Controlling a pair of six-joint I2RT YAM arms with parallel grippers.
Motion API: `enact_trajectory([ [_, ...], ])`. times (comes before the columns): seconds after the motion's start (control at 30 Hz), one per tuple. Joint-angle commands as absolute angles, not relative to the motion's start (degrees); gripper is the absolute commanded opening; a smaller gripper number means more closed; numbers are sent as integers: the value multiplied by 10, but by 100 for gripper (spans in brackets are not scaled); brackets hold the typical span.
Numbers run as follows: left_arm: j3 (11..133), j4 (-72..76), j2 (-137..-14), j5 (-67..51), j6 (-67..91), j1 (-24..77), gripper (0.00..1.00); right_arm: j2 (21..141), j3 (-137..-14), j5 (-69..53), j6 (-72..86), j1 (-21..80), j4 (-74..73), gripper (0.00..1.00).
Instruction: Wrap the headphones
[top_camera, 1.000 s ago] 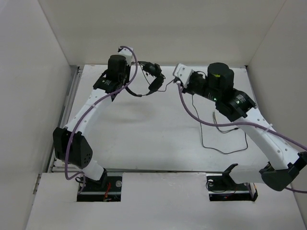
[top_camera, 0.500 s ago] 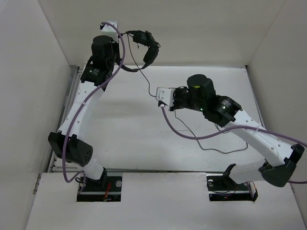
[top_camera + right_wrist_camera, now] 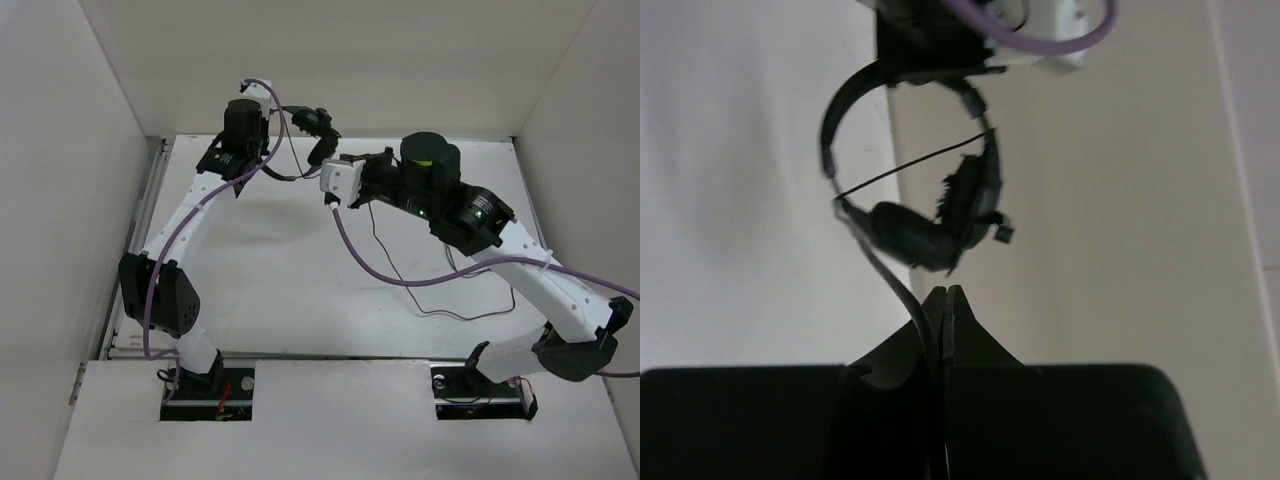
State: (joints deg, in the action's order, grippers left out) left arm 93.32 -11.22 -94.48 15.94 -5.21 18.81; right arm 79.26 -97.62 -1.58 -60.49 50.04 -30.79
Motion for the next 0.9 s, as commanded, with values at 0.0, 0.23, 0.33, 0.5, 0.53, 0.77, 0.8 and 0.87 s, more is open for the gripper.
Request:
enact_trajectory([
  [0.0,922,-48,-935,176,-58,204,0,800,-1012,17,-642,508,-255,0],
  [0.23,884,-63,-909,154,-79,249,0,796,-931,76,-742,473,-108,0],
  [0.33,862,-76,-887,142,-91,275,0,793,-891,90,-783,450,-27,0],
  [0.5,837,-94,-843,119,-112,317,0,791,-857,82,-792,404,41,1],
  [0.53,833,-95,-833,111,-115,324,0,791,-854,73,-774,392,41,1],
  [0.77,814,-98,-768,38,-131,384,0,788,-849,31,-677,349,25,2],
  [0.8,813,-100,-762,27,-132,392,0,789,-853,22,-658,343,21,2],
  [0.87,819,-112,-753,6,-132,408,0,793,-863,6,-619,331,4,2],
])
